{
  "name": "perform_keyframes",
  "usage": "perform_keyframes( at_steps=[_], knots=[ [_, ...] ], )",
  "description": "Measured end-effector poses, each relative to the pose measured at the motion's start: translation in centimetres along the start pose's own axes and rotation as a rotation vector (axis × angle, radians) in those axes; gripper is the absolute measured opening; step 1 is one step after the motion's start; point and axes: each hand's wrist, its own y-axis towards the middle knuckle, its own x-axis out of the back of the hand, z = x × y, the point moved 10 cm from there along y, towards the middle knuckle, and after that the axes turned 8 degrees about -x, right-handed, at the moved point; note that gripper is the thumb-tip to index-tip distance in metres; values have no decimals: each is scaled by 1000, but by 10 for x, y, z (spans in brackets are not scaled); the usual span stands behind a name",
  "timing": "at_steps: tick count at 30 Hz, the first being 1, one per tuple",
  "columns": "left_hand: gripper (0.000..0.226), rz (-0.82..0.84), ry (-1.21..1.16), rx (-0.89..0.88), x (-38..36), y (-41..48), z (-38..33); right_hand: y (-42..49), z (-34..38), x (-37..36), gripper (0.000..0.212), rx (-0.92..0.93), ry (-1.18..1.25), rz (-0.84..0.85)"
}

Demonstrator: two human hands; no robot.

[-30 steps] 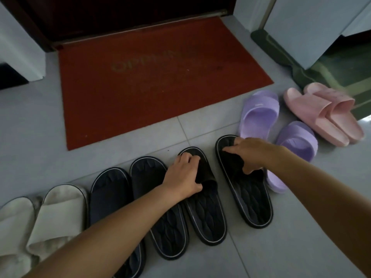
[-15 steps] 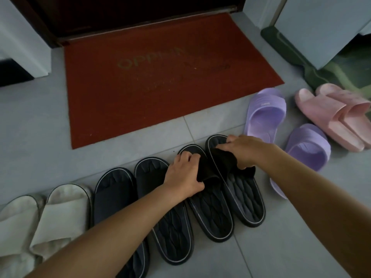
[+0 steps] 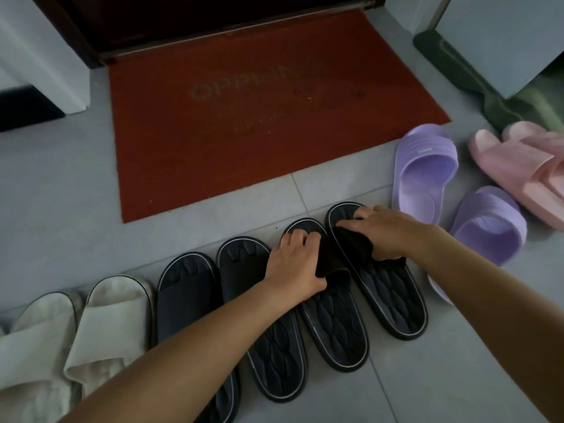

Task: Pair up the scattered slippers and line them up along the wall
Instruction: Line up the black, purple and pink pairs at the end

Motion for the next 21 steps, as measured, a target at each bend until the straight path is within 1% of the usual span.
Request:
perform_keyframes(
  at_steps=[4,7,12,14,17,21],
  knots=[
    [77,0,-22,11,-2,0,2,-2,5,-5,92,-4,-15,11],
    [81,16,-48,5,-3,2,3,-6,7,-2,92,-13,-37,-35],
    [95,84,-131,18,-4,-7,12,-14,12,1,102,-41,-85,-100],
    [100,128,-104,25,1,-14,19,-20,15,5,102,-46,-106,-123],
    [107,210,-1,15,11,-29,34,-30,19,7,102,-52,-104,-146],
    [113,326,123,71,19,-53,70,-45,44,6,104,32,-95,-159]
  ],
)
